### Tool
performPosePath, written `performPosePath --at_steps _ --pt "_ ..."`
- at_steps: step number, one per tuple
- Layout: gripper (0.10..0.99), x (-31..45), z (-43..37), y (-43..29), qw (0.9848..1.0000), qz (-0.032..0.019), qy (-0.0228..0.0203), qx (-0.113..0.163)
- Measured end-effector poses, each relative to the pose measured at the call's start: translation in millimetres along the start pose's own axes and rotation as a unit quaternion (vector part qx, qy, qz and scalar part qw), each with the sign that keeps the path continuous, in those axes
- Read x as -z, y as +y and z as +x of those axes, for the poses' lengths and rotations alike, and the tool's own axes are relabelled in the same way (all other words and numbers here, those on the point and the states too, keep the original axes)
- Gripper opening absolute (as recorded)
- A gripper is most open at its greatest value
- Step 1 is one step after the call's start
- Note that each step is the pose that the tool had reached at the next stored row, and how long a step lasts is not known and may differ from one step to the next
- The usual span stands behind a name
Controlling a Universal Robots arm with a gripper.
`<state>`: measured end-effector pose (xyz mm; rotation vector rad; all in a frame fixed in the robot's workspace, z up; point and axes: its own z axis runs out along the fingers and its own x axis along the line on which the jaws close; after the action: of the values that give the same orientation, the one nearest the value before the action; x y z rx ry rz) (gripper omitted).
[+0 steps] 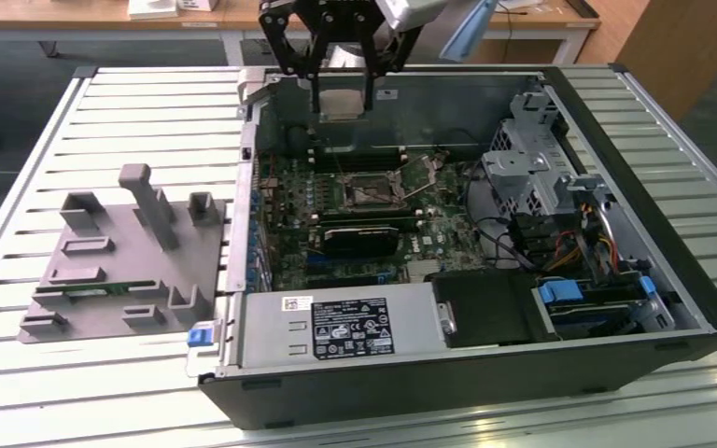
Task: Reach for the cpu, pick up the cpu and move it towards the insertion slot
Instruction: 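Pick up the cpu and move it towards the insertion slot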
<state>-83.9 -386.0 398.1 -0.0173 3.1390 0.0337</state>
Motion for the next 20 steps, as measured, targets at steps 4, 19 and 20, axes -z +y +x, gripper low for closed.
performPosePath --at_steps 4,19,20 --pt "0.541 0.0 -10.9 0.3 1.0000 -0.0001 -0.0004 0.000" --pt "0.541 -0.2 -46.2 1.6 1.0000 -0.0009 -0.0025 0.000" --pt "0.541 -0.2 -47.5 1.6 1.0000 -0.0008 -0.0026 0.000"
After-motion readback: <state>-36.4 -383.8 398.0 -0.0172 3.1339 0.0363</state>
